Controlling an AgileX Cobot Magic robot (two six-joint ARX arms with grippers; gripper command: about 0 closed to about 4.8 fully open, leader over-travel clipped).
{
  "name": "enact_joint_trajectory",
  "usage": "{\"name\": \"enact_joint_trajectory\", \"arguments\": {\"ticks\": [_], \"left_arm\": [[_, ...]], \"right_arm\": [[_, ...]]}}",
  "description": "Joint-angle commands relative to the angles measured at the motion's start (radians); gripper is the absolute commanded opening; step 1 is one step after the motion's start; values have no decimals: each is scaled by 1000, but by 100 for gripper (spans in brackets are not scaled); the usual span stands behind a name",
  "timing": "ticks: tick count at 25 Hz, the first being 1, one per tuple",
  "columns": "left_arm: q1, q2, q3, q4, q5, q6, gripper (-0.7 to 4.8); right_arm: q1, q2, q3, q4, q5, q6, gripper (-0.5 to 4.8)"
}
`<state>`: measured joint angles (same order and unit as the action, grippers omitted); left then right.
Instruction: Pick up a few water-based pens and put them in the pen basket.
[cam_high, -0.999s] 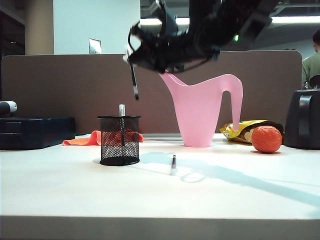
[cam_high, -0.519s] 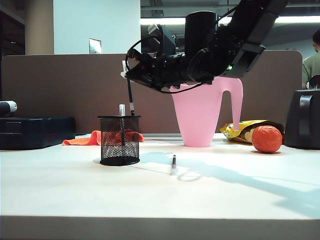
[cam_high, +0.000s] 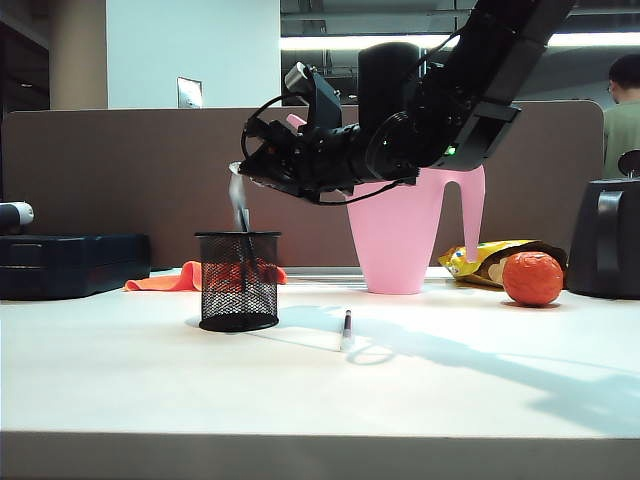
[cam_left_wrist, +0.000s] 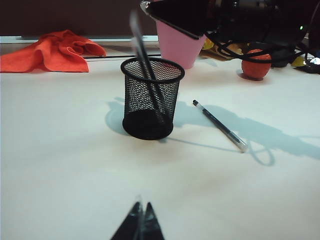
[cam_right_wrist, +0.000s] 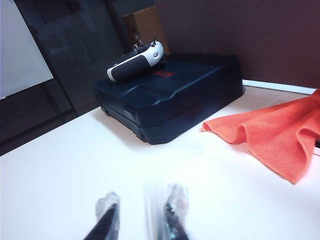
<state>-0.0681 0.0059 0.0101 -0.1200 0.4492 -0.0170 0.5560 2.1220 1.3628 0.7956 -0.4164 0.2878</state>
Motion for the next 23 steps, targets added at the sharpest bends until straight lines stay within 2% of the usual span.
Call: {"name": "enact_joint_trajectory", "arguments": {"ticks": [1,3,4,6,10,13,15,17,19,22,23], "left_arm": [[1,0,2,9,0,2,-4],[0,0,2,9,0,2,-4],[1,1,2,9,0,2,-4],[0,0,2,9,0,2,-4],[1,0,2,9,-1,3,-4],[1,1,2,9,-1,3,-4],[0,0,2,9,-1,5,-4],[0,1,2,9,-1,5,-4],[0,0,2,9,-1,5,-4],[0,0,2,9,-3,5,-4],[0,0,2,9,-3,5,-4]], "right_arm": [[0,-10,5,16,-5,5,118],[0,-13,5,16,-6,8,112],[-1,-20,5,13,-5,8,90],[-2,-36,5,11,-5,6,6],[-14,-95,5,-55,13,3,-6],[-27,-164,5,-264,87,3,-6],[-47,-241,5,-517,140,0,-6],[-55,-287,5,-675,159,0,-6],[-54,-335,5,-882,232,0,-6],[-50,-340,5,-1073,277,0,-7],[-47,-335,5,-1150,322,0,-6]]}}
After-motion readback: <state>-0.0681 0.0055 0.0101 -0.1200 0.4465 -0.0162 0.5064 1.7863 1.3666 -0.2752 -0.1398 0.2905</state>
